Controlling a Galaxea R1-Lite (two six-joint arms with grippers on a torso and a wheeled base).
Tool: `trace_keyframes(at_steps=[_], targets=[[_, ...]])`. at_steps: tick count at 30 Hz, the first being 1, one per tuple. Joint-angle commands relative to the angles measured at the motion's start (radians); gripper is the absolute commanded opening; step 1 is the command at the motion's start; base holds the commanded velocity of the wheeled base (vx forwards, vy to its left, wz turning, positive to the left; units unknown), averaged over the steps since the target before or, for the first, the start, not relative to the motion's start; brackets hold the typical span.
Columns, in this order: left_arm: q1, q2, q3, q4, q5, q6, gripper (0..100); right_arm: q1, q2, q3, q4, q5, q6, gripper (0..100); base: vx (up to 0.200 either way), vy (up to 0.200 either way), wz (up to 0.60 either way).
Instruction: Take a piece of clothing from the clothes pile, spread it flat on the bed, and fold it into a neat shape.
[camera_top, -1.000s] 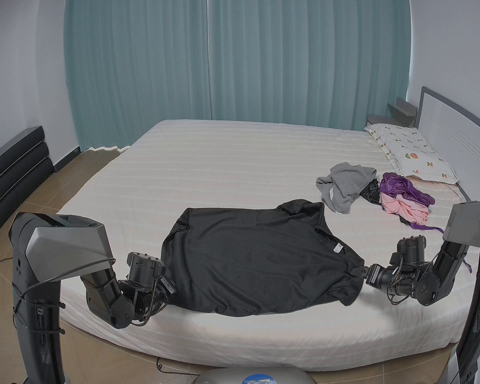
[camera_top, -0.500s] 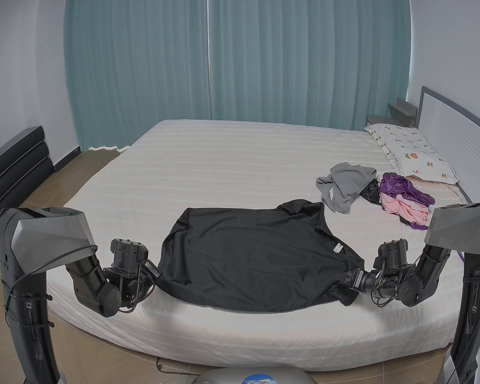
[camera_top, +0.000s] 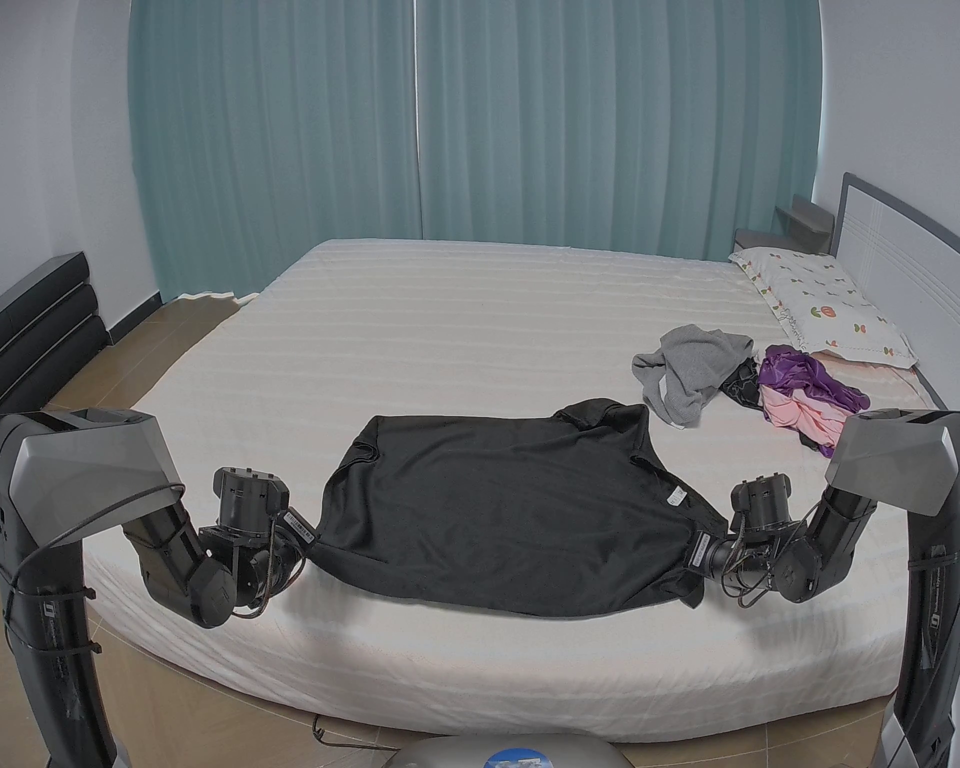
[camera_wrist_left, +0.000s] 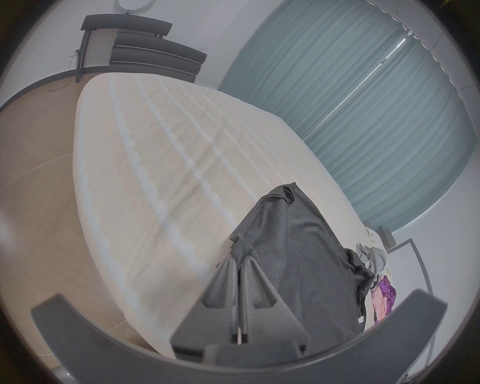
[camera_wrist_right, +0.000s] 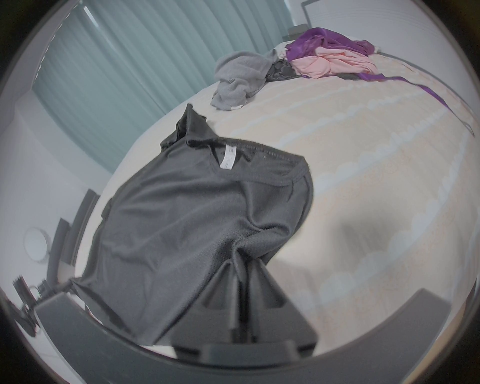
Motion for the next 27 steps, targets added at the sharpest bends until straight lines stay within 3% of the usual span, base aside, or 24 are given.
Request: trace_keyframes(at_steps=[1,8,20,27], targets=[[0.015,0.012,-0.033,-0.002,0.003,-0.017,0,-0.019,-0.033,-0.051,0.001,-0.001,0.067,0,0.000,0.000,0.00],[0.032,0.017,-0.079,-0.002,0.002,-0.112,0,-0.037,-0.033,-0.153,0.004,-0.001,0.073,0,0.000,0.000,0.00],[0.041,0.078,-0.117,-0.086,0.002,-0.152,0,-0.027,0.060,-0.423,0.115,-0.037,0.073,0,0.000,0.000,0.00],[0.050,0.075,-0.117,-0.088,0.000,-0.152,0,-0.025,0.076,-0.460,0.150,-0.037,0.073,0,0.000,0.000,0.00]])
